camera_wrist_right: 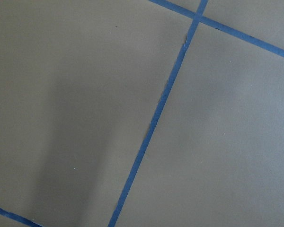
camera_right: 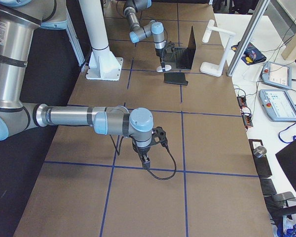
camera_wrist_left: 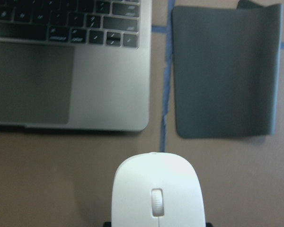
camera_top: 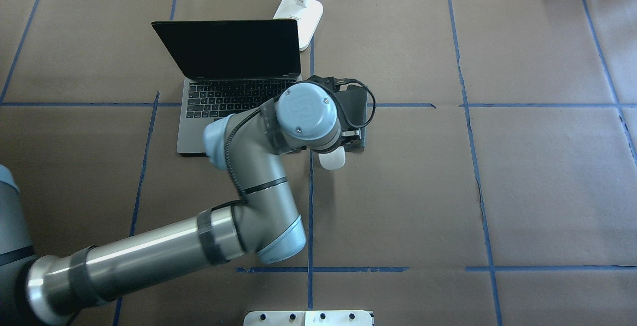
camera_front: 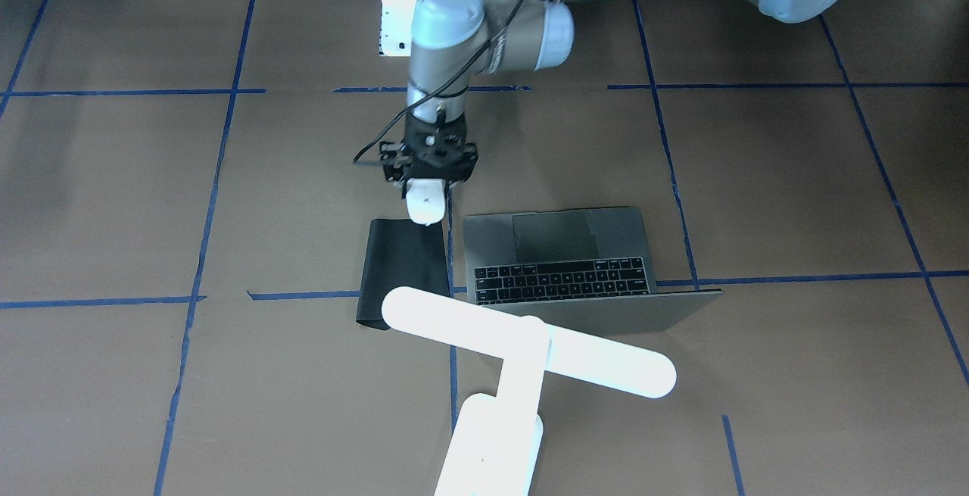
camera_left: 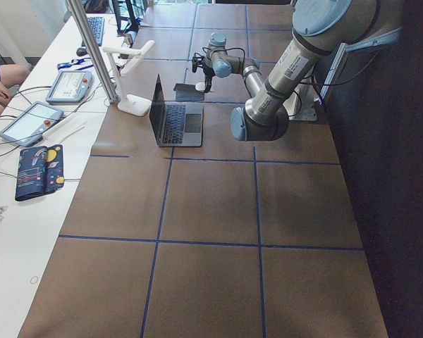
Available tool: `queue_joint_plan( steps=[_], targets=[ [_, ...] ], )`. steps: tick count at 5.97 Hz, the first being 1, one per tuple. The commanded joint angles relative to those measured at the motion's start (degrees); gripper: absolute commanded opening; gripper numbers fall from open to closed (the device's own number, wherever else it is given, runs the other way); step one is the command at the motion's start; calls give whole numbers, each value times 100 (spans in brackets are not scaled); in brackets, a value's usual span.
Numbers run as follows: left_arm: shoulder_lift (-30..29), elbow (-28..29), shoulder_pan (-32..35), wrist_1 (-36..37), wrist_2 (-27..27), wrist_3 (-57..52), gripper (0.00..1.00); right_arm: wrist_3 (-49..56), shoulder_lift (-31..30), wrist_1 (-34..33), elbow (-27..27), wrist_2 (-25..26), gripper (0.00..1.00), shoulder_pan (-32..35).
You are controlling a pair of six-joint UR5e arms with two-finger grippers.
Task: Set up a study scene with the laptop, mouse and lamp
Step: 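Carry the white mouse with the left gripper onto the mouse pad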
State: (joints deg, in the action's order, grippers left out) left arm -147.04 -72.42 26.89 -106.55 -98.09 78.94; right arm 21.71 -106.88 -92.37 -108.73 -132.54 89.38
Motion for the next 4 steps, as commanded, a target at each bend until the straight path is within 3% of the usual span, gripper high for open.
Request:
queue_joint_plan(
  steps=[1, 2, 3, 4],
  targets=[
    [-920, 1524, 115, -645, 0, 16, 9, 0, 0, 0, 35, 0, 100, 0],
    [-1219, 2077, 159, -917, 0, 42, 12, 0, 0, 0, 44, 0, 100, 0],
    [-1265, 2135, 307, -920, -244, 43, 54, 0, 0, 0, 53, 0, 100, 0],
    [-1266, 2136, 448, -902, -498, 25, 86, 0, 0, 0, 44, 0, 100, 0]
  ],
)
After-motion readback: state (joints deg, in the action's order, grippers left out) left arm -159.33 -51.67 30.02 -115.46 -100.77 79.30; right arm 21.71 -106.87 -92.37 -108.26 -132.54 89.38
